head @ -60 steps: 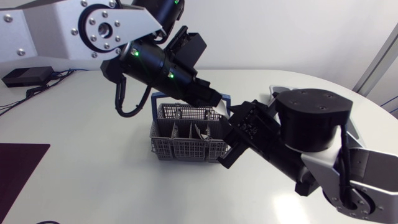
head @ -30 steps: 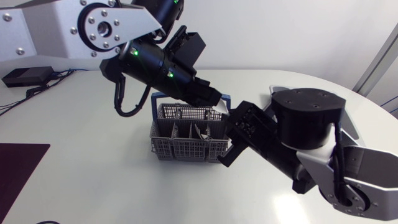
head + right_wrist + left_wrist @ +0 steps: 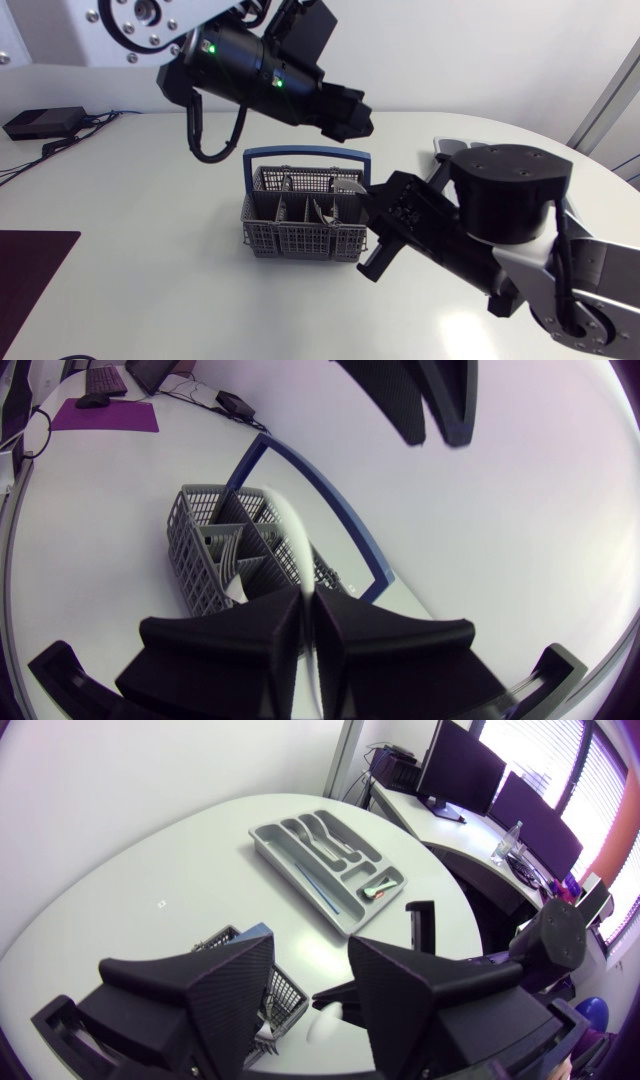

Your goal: Unload the cutlery basket into the drawer organizer.

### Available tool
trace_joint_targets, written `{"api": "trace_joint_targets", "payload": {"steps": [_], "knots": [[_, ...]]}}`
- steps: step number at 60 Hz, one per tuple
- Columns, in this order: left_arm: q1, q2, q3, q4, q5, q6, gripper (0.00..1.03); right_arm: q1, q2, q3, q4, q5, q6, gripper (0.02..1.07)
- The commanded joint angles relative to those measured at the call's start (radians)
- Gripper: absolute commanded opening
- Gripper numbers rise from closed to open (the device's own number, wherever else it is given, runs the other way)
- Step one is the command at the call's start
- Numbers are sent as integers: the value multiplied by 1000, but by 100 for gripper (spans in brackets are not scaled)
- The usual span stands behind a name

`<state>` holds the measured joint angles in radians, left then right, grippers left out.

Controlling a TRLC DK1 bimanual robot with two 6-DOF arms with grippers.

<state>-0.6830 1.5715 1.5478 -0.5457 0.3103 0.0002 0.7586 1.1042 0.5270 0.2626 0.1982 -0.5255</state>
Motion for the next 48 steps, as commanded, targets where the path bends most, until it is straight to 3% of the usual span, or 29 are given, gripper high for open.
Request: {"api": "trace_joint_targets", "payload": {"steps": [1, 18, 35, 48], "knots": [[23, -25, 35, 13, 7, 11, 63, -50, -32, -39, -36, -42, -11, 9], [128, -41, 15, 9, 3, 75, 63, -421, -115, -85, -143, -401, -68, 10], [169, -99, -20, 12, 1, 98, 64, -637, -145, -127, -191, -576, -174, 10], [165, -142, -101, 6, -27, 158, 66, -912, -96, -58, -358, -723, -409, 10]]}}
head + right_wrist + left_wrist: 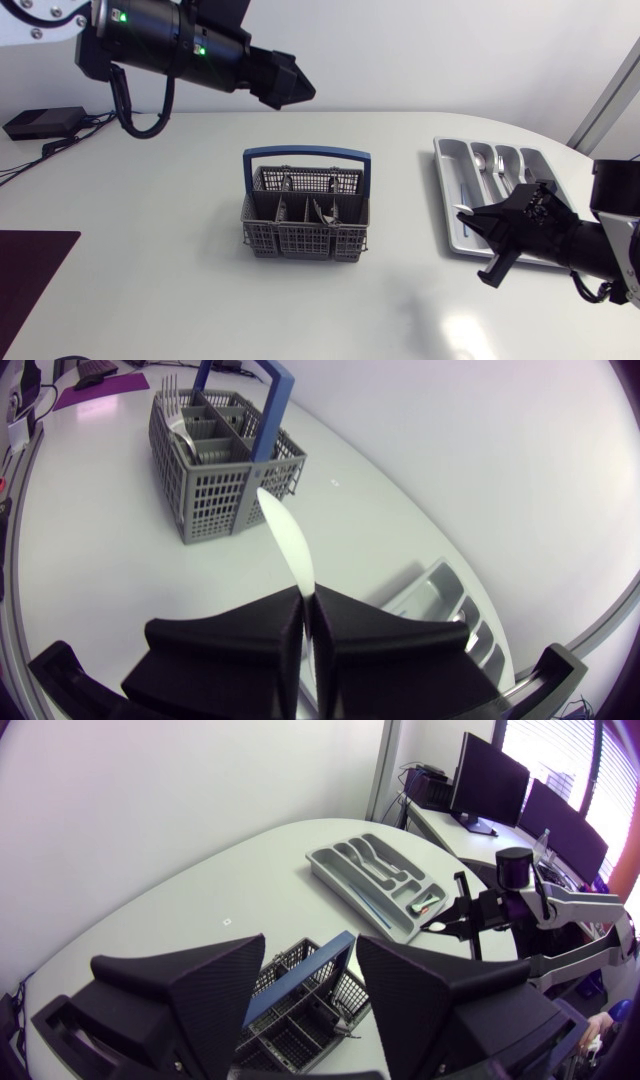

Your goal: Unload the cutlery basket into the drawer organizer.

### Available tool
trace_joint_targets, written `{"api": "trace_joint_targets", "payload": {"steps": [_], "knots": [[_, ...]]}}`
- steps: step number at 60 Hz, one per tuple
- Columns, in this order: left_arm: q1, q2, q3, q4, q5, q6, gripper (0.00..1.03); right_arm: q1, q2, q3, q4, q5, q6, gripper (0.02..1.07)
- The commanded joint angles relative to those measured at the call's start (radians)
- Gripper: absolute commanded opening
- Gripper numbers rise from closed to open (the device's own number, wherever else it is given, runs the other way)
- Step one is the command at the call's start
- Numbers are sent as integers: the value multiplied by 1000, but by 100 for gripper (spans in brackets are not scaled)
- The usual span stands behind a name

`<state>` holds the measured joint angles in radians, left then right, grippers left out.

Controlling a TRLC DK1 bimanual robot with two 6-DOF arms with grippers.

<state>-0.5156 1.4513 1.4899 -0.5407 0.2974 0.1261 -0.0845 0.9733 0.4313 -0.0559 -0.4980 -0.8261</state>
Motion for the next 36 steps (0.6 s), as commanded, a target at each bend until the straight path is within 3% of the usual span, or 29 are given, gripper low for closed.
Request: {"api": "trace_joint_targets", "payload": {"steps": [1, 14, 36], "knots": [[-6, -26, -51, 1, -20, 38, 66, -87, 45, 44, -48, -31, -127, 10], [-32, -46, -134, 1, -101, 107, 66, -316, 254, 147, -117, -57, -378, 11], [-32, -69, -217, -4, -112, 138, 66, -501, 508, 325, -203, 3, -651, 11]]}}
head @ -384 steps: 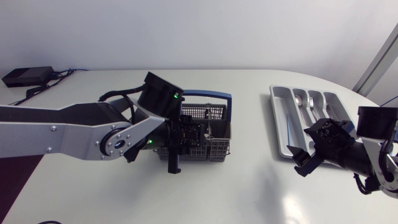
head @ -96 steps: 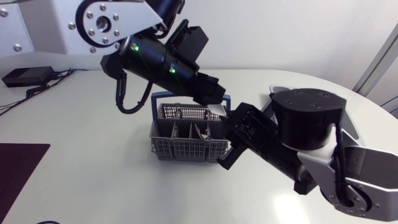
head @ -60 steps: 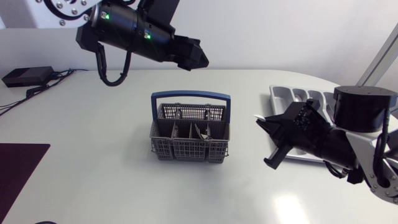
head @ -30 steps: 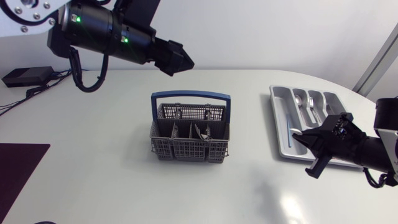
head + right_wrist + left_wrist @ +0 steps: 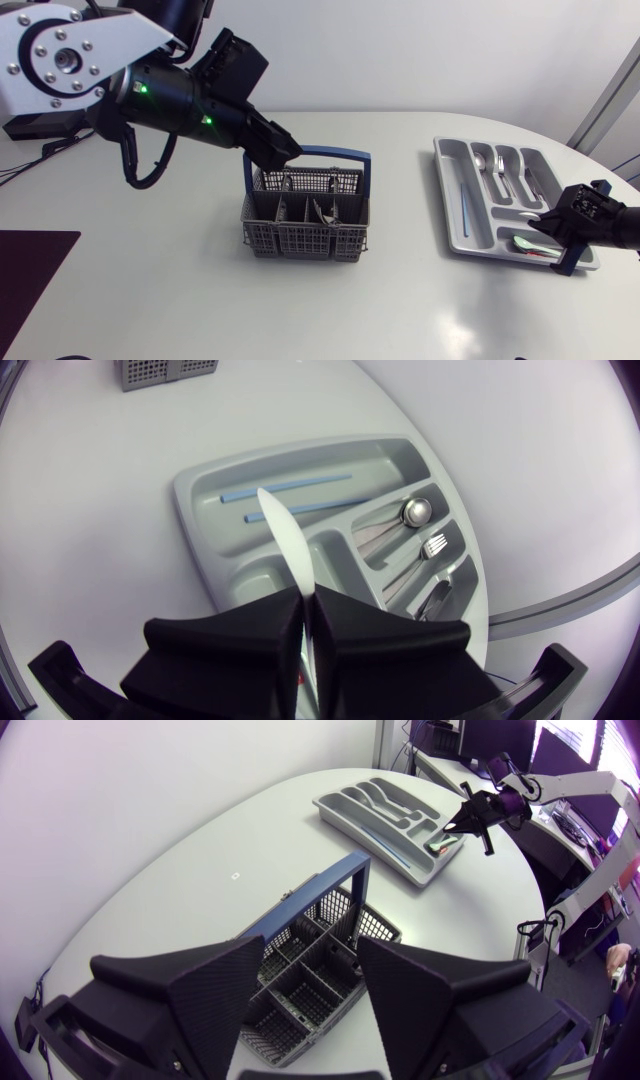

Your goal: Unload the cutlery basket into the drawer organizer.

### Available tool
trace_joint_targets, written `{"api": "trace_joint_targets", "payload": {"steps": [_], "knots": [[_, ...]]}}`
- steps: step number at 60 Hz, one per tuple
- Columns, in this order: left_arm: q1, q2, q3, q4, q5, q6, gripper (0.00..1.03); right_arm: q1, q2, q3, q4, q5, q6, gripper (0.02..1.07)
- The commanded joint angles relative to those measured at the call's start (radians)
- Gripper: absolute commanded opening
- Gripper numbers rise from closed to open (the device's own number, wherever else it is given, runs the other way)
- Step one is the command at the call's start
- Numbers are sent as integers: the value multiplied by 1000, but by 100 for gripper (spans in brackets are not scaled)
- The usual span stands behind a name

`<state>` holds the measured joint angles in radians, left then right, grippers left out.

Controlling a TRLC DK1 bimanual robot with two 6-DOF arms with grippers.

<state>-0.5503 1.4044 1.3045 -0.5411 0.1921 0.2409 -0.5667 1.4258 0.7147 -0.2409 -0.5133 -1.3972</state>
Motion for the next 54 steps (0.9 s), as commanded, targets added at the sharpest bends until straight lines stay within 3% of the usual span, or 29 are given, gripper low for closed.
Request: {"api": "trace_joint_targets", "payload": {"steps": [1, 30, 43, 54], "knots": [[3, -22, -33, -3, -6, 23, 66, -21, 61, 45, -18, 19, -82, 11], [-2, -58, -102, -34, -46, 80, 66, -59, 260, 147, -52, 173, -250, 14], [0, -78, -149, -53, -62, 107, 66, -55, 271, 150, -26, 200, -247, 53], [-3, -107, -189, -51, -75, 123, 66, -35, 162, 141, -24, 197, -155, 74]]}}
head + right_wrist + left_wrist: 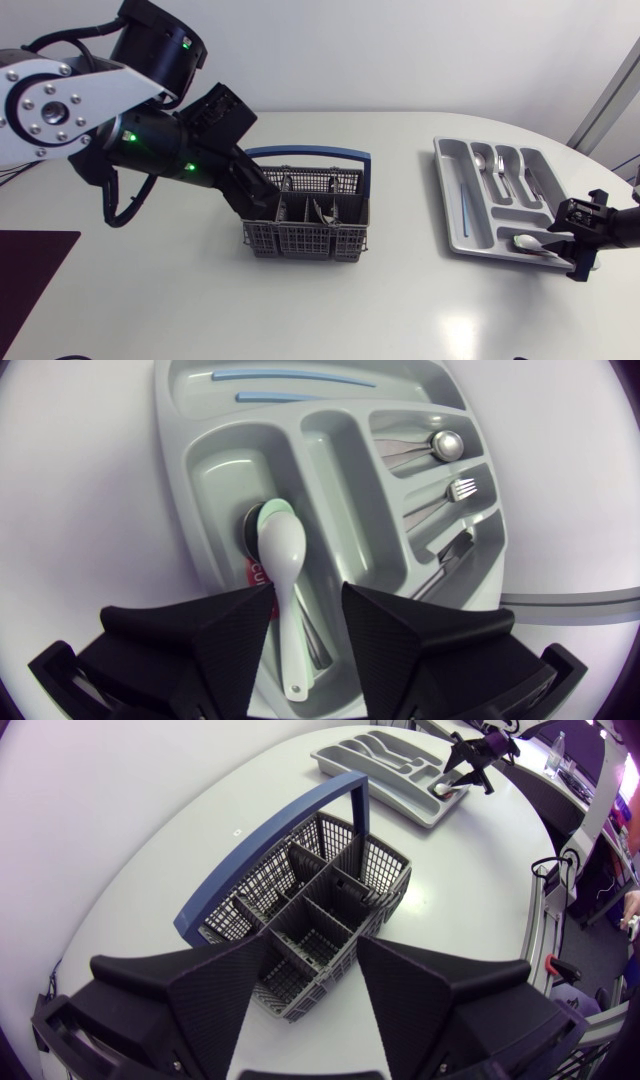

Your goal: Unload the cutlery basket into the drawer organizer.

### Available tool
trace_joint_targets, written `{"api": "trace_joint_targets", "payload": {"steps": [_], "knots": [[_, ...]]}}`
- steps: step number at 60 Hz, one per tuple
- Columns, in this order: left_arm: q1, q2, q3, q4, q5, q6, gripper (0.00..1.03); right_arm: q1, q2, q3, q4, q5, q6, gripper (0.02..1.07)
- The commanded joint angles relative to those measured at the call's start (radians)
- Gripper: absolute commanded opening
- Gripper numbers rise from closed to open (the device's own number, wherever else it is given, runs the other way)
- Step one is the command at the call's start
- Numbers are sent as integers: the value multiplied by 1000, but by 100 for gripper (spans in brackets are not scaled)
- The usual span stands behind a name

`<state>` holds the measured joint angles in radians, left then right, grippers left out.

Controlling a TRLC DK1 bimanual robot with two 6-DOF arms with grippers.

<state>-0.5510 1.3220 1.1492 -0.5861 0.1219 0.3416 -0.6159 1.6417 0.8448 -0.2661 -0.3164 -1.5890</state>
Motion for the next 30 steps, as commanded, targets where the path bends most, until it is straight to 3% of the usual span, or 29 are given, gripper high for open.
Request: {"api": "trace_joint_targets", "payload": {"steps": [1, 9, 20, 30], "knots": [[-3, -24, -36, -6, -5, 22, 66, 18, -66, 10, -1, 0, 49, 75], [-15, -37, -78, 0, -11, 25, 66, 48, -155, 7, -32, 0, 153, 82], [-24, -52, -131, 29, -11, 25, 66, 128, -290, -18, -154, -47, 308, 82], [-63, -52, -186, 69, -11, 23, 66, 370, -560, -168, -162, -61, 520, 82]]}}
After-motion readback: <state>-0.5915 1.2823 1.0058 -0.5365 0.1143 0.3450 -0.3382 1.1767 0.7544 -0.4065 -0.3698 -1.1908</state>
